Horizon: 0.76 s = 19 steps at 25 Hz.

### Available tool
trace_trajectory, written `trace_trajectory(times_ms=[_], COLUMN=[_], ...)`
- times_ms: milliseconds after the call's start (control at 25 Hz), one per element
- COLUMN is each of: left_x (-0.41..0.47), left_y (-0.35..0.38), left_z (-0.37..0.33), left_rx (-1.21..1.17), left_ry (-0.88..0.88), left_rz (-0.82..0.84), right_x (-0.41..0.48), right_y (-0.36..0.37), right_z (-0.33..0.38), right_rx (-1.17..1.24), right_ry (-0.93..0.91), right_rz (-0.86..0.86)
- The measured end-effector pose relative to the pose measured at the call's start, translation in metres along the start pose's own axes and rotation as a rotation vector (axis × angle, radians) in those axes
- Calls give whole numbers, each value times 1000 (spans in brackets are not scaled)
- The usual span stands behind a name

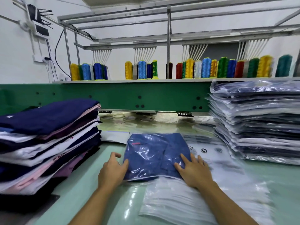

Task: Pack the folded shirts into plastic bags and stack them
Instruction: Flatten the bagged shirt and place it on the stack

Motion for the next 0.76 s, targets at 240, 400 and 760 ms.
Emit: trace_trajectory(times_ms=[240, 400, 760], left_x=[0, -9, -21], left_y=[18, 18, 34], left_z=[-17, -42, -61], left_rx=[-982, -1129, -1266], left_ry=[-123, 14, 1], left_rz=[238, 342, 411], right_x=[-37, -64, -84], right_y=[-48, -49, -64], right_z=[48, 88, 100], right_rx=[130, 343, 438], right_ry=[-374, -579, -655], right_rz=[-408, -296, -398])
Point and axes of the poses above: each hand's wrist, its own x-axis towards the middle knuckle, its own y-axis out of the palm, z = x × y, the point moved 7 cm from there along x, towards the middle knuckle, and after that the axes turned 9 degrees about y, right-handed, at the moved point
